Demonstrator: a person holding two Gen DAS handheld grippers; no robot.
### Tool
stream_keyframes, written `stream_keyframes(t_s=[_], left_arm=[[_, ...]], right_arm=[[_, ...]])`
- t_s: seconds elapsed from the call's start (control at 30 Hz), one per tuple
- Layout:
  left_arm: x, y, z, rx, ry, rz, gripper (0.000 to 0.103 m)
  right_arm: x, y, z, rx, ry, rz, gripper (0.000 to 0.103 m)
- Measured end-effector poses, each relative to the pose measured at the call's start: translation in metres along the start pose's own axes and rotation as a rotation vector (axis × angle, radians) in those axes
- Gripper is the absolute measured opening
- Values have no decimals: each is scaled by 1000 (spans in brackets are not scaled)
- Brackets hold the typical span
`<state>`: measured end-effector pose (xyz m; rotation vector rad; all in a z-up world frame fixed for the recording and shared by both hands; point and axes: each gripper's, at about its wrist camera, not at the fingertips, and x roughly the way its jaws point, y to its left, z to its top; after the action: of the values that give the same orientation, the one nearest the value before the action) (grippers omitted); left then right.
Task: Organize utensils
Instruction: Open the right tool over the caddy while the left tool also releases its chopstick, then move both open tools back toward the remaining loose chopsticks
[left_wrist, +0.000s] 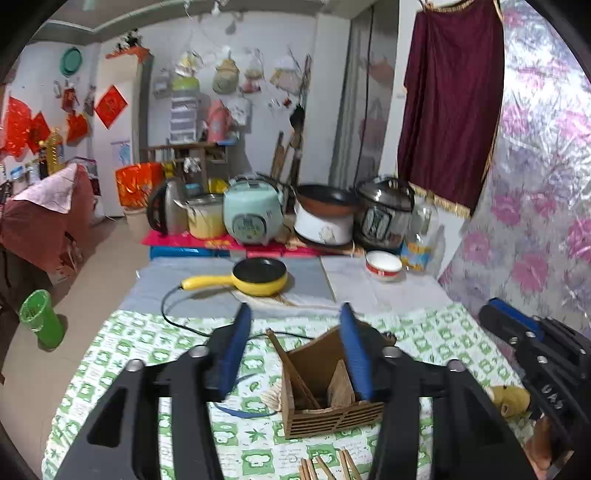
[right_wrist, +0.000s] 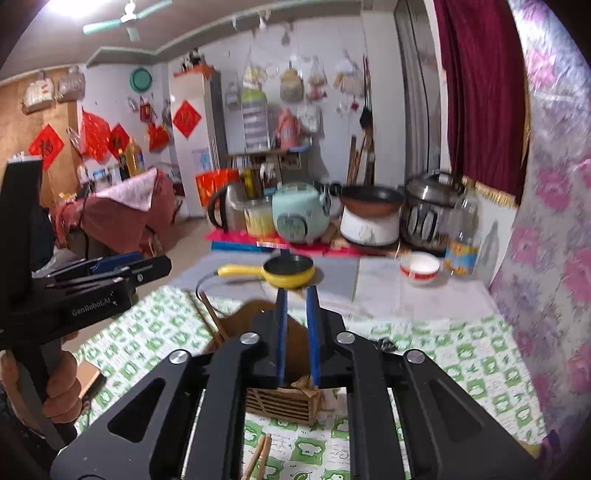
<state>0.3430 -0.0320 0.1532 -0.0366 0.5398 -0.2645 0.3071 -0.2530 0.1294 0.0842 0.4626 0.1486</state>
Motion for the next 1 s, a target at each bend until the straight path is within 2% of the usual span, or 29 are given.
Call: stream_keyframes(t_s=[0.13,0.4,0.5,0.57,0.67,0.9,1.0], left_arm=[[-38,-3,5,-3,-59,16,70],[-113,-16,-5,19,-134,50,89],[-138,-18,-12,13,-155,60,93],[-152,-19,-18,3,-166,55,97],[-171,-20,-27,-7,-174,48,97],[-210,-18,-55,-13,-185,57,97],[-215,-17,-68,-17,-178,72,97]], right_arm=[[-40,6,6,-10,-58,1,22],[-113,18,3,0,-134,20,37],[-139,23,-4,-4,-159,19,47],[-156,29,-10,-11,-180,9,60],[-179,34,-23,-16,-215,-6,72],[-220,36,-50,-3,-256,-7,81],[-227,38,-63,-1,-257,-8,84]])
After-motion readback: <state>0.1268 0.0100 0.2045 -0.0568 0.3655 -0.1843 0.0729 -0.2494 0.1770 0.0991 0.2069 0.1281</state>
